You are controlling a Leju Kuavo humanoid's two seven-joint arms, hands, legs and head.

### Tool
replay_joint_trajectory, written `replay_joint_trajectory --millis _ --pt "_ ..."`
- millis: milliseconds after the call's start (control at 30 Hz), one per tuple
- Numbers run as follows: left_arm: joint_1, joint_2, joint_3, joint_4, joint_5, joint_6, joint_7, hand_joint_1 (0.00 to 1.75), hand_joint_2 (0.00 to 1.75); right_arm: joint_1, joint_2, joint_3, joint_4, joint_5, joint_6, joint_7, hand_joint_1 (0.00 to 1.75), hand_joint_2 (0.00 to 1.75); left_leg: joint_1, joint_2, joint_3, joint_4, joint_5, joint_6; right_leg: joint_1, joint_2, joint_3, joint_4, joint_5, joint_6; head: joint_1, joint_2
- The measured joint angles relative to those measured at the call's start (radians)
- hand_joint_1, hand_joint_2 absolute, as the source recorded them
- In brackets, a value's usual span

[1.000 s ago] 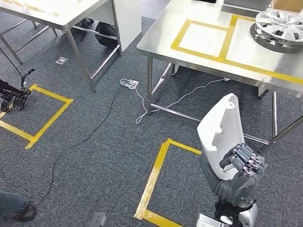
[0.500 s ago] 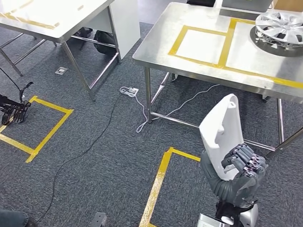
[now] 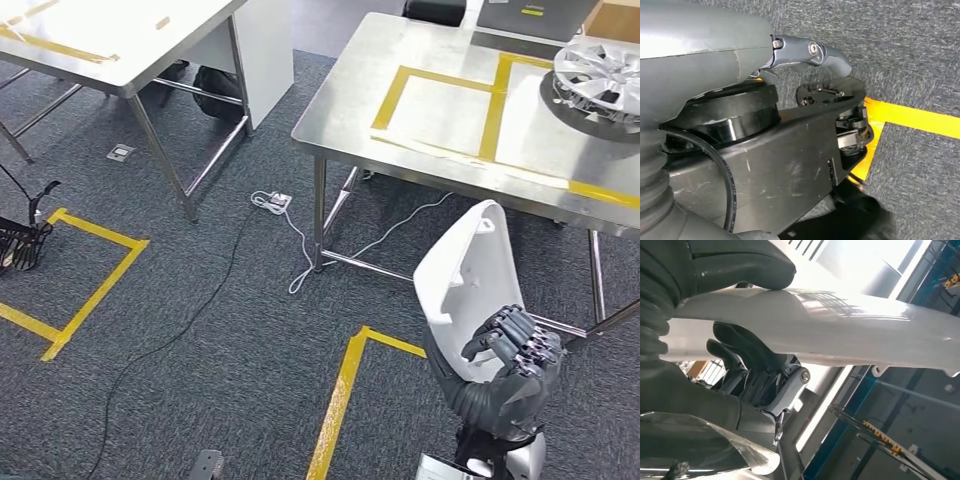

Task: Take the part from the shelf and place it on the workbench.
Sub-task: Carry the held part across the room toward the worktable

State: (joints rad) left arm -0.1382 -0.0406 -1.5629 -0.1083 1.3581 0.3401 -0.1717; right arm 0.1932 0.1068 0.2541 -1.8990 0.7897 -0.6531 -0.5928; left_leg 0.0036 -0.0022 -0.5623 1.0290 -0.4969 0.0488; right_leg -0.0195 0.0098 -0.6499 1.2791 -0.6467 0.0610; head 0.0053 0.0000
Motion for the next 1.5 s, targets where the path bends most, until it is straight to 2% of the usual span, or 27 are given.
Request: replay_joint_trajectory --millis 33,67,133,167,233,300,367,433,500,533,567,600,667,700,733,767,867,933,1000,1067,1100,1167,1233,1300,1367,1433,1500 --pt "0.001 0.000 0.000 0.000 0.000 0.000 0.000 0.00 1.75 0.001 0.000 0.000 0.000 0.000 0.000 0.000 1.75 1.75 -0.001 0.000 0.010 0.000 -0.009 0.000 0.000 0.000 -0.024 0.009 0.000 0.000 0.000 0.000" --pt "0.001 0.000 0.000 0.000 -0.001 0.000 0.000 0.00 1.75 0.002 0.000 0.000 0.000 0.000 0.000 0.000 1.75 1.75 -0.002 0.000 0.022 0.000 -0.018 0.000 0.000 -0.001 -0.032 -0.015 0.024 -0.001 0.000 0.000" --pt "0.002 -0.001 0.000 0.000 -0.001 0.000 0.000 0.00 1.75 0.002 0.000 0.000 0.000 -0.001 0.000 0.000 1.75 1.75 -0.004 0.001 0.047 -0.001 -0.037 -0.003 0.002 -0.009 -0.006 -0.135 0.119 -0.009 0.001 0.000" --pt "0.002 -0.001 0.000 0.000 -0.002 0.000 0.000 0.00 1.75 0.002 0.000 0.000 0.000 -0.001 0.000 0.000 1.75 1.75 -0.005 0.001 0.058 0.000 -0.047 -0.006 0.004 -0.017 0.007 -0.187 0.146 -0.013 0.000 0.000" --pt "0.003 -0.001 0.000 0.000 -0.004 -0.001 0.000 0.00 1.75 0.002 0.000 -0.001 0.000 -0.002 0.000 0.002 1.75 1.75 -0.005 0.004 0.071 -0.002 -0.061 -0.019 0.012 -0.028 0.025 -0.236 0.159 -0.025 -0.002 0.000" --pt "0.003 -0.002 0.000 0.000 -0.005 -0.002 0.000 0.00 1.75 0.004 0.000 -0.002 -0.002 -0.004 0.000 0.002 1.75 1.75 -0.005 0.007 0.085 0.003 -0.064 -0.032 0.014 -0.024 0.041 -0.243 0.157 -0.037 -0.002 0.000" --pt "0.001 -0.002 0.000 0.000 -0.007 -0.002 0.000 0.00 1.75 0.004 0.000 -0.003 -0.004 -0.003 0.000 0.001 1.75 1.75 -0.004 0.007 0.077 0.051 -0.060 -0.042 0.009 -0.018 0.069 -0.254 0.161 -0.049 -0.004 0.000" --pt "-0.003 -0.003 0.000 0.000 -0.008 -0.002 -0.001 0.00 1.75 0.004 0.000 -0.004 -0.005 0.001 0.000 -0.004 1.75 1.75 -0.001 0.006 0.011 0.160 -0.081 -0.051 0.006 -0.015 0.095 -0.261 0.152 -0.058 -0.009 0.000" --pt "-0.004 -0.002 0.000 0.000 -0.009 -0.001 -0.001 0.00 1.75 0.006 0.000 -0.005 -0.006 0.007 0.000 -0.011 1.75 1.75 0.000 0.006 -0.072 0.258 -0.137 -0.056 0.006 -0.008 0.110 -0.263 0.139 -0.060 -0.011 0.000" --pt "-0.003 -0.001 0.000 0.000 -0.010 -0.001 -0.001 0.00 1.75 0.008 0.000 -0.006 -0.006 0.009 0.000 -0.014 1.75 1.75 0.000 0.006 -0.100 0.276 -0.161 -0.057 0.006 -0.005 0.119 -0.263 0.131 -0.060 -0.011 0.000" --pt "-0.003 -0.001 0.000 0.000 -0.011 -0.001 -0.001 0.00 1.75 0.009 0.000 -0.006 -0.006 0.011 0.000 -0.017 1.75 1.75 0.000 0.006 -0.114 0.265 -0.164 -0.055 0.006 -0.002 0.130 -0.263 0.121 -0.059 -0.011 0.000" --pt "-0.003 0.000 0.000 0.000 -0.012 -0.001 -0.001 0.00 1.75 0.009 0.000 -0.007 -0.006 0.012 0.000 -0.019 1.75 1.75 -0.001 0.006 -0.116 0.228 -0.140 -0.052 0.006 0.001 0.143 -0.263 0.111 -0.057 -0.011 0.000" --pt "-0.001 0.001 0.000 0.000 -0.015 -0.001 -0.001 0.00 1.75 0.011 0.000 -0.009 -0.006 0.013 0.000 -0.025 1.75 1.75 -0.006 0.005 -0.107 0.119 -0.036 -0.041 0.007 0.003 0.164 -0.263 0.089 -0.051 -0.011 0.000" --pt "0.001 0.001 0.000 0.000 -0.015 -0.001 0.000 0.00 1.75 0.012 0.001 -0.011 -0.006 0.013 0.000 -0.028 1.75 1.75 -0.010 0.003 -0.103 0.078 -0.004 -0.034 0.009 0.005 0.171 -0.263 0.077 -0.046 -0.012 0.000" --pt "0.003 0.001 0.000 0.000 -0.016 -0.001 0.000 0.00 1.75 0.013 0.001 -0.012 -0.006 0.014 0.000 -0.030 1.75 1.75 -0.013 0.000 -0.101 0.053 0.013 -0.029 0.010 0.006 0.176 -0.265 0.064 -0.041 -0.012 0.000" --pt "0.004 0.001 0.000 0.000 -0.016 -0.001 0.000 0.00 1.75 0.015 0.002 -0.013 -0.007 0.013 0.000 -0.031 1.75 1.75 -0.015 -0.002 -0.099 0.044 0.009 -0.025 0.012 0.007 0.186 -0.262 0.059 -0.036 -0.013 0.000" --pt "0.004 -0.001 0.000 0.000 -0.021 -0.001 0.001 0.00 1.75 0.017 0.003 -0.016 -0.012 0.000 0.000 -0.031 1.75 1.75 -0.010 -0.002 -0.062 0.028 0.022 -0.007 0.013 0.004 0.200 -0.226 0.052 -0.021 -0.010 0.000" --pt "0.002 -0.003 0.000 0.000 -0.025 -0.001 0.001 0.00 1.75 0.019 0.003 -0.017 -0.015 -0.011 0.000 -0.030 1.75 1.75 -0.008 0.001 -0.040 0.026 0.021 0.004 0.012 0.000 0.154 -0.141 0.022 -0.015 -0.004 0.000" --pt "0.001 -0.004 0.000 0.000 -0.028 -0.001 0.001 0.00 1.75 0.021 0.003 -0.018 -0.016 -0.018 0.000 -0.029 1.75 1.75 -0.008 0.001 -0.027 0.026 0.006 0.007 0.011 -0.001 0.066 -0.034 -0.030 -0.009 0.000 0.000" --pt "0.003 -0.004 0.000 0.000 -0.029 -0.001 0.001 0.00 1.75 0.024 0.003 -0.019 -0.016 -0.020 0.000 -0.028 1.75 1.75 -0.008 -0.001 -0.008 0.026 -0.015 0.006 0.009 -0.001 0.006 -0.009 -0.058 -0.005 0.003 0.000" --pt "0.004 -0.004 0.000 0.000 -0.031 -0.001 0.001 0.00 1.75 0.025 0.003 -0.019 -0.016 -0.021 0.000 -0.028 1.75 1.75 -0.008 -0.001 0.007 0.026 -0.027 0.005 0.008 -0.002 -0.002 -0.040 -0.040 -0.004 0.004 0.000" --pt "0.004 -0.004 0.000 0.000 -0.034 -0.001 0.001 0.00 1.75 0.028 0.002 -0.020 -0.016 -0.025 0.000 -0.027 1.75 1.75 -0.009 -0.002 0.038 0.027 -0.053 -0.001 0.008 -0.006 -0.002 -0.139 0.065 -0.008 0.004 0.000" --pt "0.004 -0.004 0.000 0.000 -0.036 -0.001 0.001 0.00 1.75 0.034 0.000 -0.022 -0.017 -0.029 0.000 -0.026 1.75 1.75 -0.010 -0.001 0.057 0.023 -0.073 -0.011 0.013 -0.012 0.007 -0.199 0.144 -0.022 0.005 0.000" --pt "0.002 -0.005 0.000 0.000 -0.038 -0.001 0.001 0.00 1.75 0.036 -0.001 -0.025 -0.020 -0.032 0.000 -0.024 1.75 1.75 -0.010 -0.001 0.067 0.022 -0.076 -0.024 0.018 -0.011 0.023 -0.214 0.151 -0.040 0.007 0.000" --pt "-0.003 -0.008 0.000 0.000 -0.039 -0.001 0.001 0.00 1.75 0.036 -0.001 -0.027 -0.024 -0.032 0.000 -0.024 1.75 1.75 -0.009 -0.001 0.051 0.063 -0.058 -0.037 0.014 -0.008 0.048 -0.230 0.149 -0.052 0.005 0.000" --pt "-0.006 -0.008 0.000 0.000 -0.039 -0.001 0.001 0.00 1.75 0.036 -0.001 -0.029 -0.026 -0.033 0.000 -0.024 1.75 1.75 -0.007 -0.001 -0.013 0.166 -0.051 -0.047 0.010 -0.008 0.078 -0.248 0.139 -0.061 0.004 0.000" --pt "-0.006 -0.008 0.000 0.000 -0.039 0.000 0.000 0.00 1.75 0.036 -0.001 -0.030 -0.026 -0.034 0.000 -0.024 1.75 1.75 -0.005 -0.001 -0.091 0.263 -0.094 -0.052 0.010 -0.006 0.107 -0.256 0.122 -0.066 0.004 0.000"
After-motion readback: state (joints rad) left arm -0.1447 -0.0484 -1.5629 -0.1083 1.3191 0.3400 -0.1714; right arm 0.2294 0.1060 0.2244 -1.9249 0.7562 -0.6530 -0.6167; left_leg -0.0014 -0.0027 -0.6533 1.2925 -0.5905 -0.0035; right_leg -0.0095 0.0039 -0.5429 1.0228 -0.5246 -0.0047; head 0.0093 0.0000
